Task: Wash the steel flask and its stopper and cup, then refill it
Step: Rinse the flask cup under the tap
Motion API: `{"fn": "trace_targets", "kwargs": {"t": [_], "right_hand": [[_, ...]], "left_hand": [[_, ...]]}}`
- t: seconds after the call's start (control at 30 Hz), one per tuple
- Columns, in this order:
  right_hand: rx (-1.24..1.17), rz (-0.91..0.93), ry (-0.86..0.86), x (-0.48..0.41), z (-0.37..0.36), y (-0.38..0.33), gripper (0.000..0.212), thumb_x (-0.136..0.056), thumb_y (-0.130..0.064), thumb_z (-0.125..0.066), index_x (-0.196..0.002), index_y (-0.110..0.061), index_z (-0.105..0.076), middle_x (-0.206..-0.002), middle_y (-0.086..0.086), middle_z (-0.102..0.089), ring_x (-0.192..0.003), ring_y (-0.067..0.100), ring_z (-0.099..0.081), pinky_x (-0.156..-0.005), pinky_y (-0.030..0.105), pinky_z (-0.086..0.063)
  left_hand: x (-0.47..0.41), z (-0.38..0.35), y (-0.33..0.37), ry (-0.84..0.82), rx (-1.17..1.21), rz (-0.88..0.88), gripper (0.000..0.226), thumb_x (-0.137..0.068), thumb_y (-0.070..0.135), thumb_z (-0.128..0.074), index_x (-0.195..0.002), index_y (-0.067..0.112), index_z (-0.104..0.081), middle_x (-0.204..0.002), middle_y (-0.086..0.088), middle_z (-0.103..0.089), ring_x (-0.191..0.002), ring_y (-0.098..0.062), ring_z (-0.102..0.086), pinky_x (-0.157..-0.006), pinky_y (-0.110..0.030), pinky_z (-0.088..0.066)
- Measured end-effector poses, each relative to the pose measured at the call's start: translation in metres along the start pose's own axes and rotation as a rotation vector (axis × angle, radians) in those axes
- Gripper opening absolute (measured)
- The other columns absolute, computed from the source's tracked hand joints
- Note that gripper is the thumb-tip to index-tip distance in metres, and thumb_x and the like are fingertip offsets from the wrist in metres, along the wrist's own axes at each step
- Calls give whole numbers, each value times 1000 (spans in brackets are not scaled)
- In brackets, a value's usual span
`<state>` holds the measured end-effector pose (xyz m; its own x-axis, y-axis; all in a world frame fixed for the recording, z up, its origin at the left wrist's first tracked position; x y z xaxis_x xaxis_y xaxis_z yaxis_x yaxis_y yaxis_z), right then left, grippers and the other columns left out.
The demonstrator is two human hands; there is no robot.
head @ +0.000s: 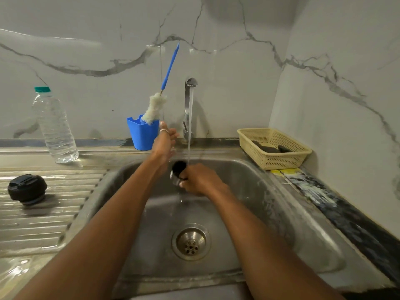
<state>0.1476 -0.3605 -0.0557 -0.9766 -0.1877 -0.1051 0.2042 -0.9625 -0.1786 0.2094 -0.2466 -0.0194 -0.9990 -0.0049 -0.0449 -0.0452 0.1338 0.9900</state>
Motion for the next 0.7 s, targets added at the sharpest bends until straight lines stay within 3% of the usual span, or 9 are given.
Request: {"fn": "trace_targets", "kwargs": {"t": [0.1, 0.27, 0.5, 0.7], "right_hand": [[75, -17, 4, 2, -1, 1, 27, -99, -25, -58, -122, -15, -69, -119, 12, -66, -105, 33, -66, -78, 34, -46], [57, -33, -23, 2, -4, 5, 28, -100, -25, -57, -122, -11, -67, -120, 12, -66, -103, 31, -66, -79, 36, -48], [51, -73, 60, 3, 1, 8, 28, -98, -19, -59, -123, -9, -65, -123, 14, -65, -109, 34, -65, -86, 38, -50], [-75, -46, -8, -2, -1, 3, 24, -97, -16, -62, -115, -2, -68, -117, 18, -66, -104, 36, -65, -78, 36, -49]], "left_hand": [[-12, -2, 14, -53, 20, 33, 80, -103, 67, -11, -157, 13, -36, -160, 0, -42, -152, -21, -30, -124, -46, -19], [-26, -10, 17, -140, -70, 40, 89, -100, 71, -5, -159, 9, -30, -164, -2, -34, -155, -18, -22, -126, -44, -12], [-42, -18, 20, -138, -99, 65, 92, -99, 73, -3, -158, 9, -32, -164, -2, -34, -156, -18, -19, -129, -46, -4], [-39, -23, 19, -257, -245, 31, 82, -101, 67, 1, -160, 19, -30, -165, -1, -32, -157, -22, -15, -126, -50, 0]]}}
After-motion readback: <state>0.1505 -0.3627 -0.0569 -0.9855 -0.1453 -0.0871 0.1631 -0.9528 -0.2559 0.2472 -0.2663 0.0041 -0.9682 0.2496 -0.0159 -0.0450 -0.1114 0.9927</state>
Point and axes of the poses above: each hand's wrist, its own x-axis away from the middle knuckle, its own z-axis out of the back of the hand, y = z × x, the point moved 1 cm from there along -x, towards the middle knuckle
